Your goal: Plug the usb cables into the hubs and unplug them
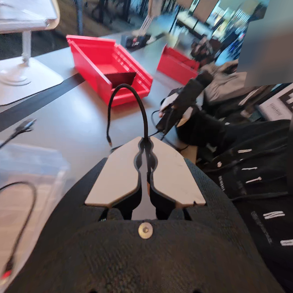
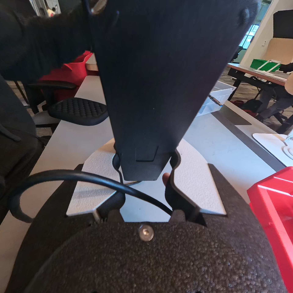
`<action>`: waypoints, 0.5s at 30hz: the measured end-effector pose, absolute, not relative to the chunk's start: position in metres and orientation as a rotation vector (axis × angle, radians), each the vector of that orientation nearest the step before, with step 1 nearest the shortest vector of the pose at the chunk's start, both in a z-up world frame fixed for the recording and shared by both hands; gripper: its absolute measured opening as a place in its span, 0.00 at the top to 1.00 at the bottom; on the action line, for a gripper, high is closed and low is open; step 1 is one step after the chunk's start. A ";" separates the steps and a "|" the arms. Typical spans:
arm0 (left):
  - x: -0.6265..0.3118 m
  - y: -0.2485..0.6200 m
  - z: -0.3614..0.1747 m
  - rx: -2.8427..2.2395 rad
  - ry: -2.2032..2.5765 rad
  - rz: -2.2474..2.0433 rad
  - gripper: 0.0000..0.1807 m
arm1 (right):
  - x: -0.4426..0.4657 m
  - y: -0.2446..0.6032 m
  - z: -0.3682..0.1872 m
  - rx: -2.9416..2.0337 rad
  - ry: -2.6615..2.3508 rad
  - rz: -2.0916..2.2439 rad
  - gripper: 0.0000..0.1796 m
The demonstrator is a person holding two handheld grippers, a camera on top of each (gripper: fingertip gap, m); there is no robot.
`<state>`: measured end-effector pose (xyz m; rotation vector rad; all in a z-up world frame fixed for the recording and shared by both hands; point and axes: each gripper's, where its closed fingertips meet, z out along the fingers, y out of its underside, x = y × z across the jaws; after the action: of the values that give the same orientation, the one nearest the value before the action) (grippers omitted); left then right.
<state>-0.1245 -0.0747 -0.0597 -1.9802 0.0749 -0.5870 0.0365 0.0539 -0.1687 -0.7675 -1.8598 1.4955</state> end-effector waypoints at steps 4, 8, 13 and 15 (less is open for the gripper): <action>-0.104 -0.074 -0.097 -1.843 -0.078 -0.725 0.98 | 0.036 0.064 -0.165 -0.788 -1.828 1.486 0.65; -0.115 -0.085 -0.186 -1.917 -0.290 -0.762 0.98 | 0.036 0.077 -0.163 -0.823 -1.789 1.485 0.65; -0.117 -0.115 -0.249 -2.139 -0.327 -0.655 0.97 | 0.033 0.084 -0.164 -0.849 -1.764 1.486 0.65; -0.124 -0.127 -0.257 -2.259 -0.268 -0.502 0.93 | 0.032 0.084 -0.165 -0.851 -1.764 1.482 0.65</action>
<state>-0.1245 -0.1267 -0.2571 -2.2589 -0.2676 -0.5025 0.0320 0.0844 -0.1649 -0.8505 -1.7643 1.4821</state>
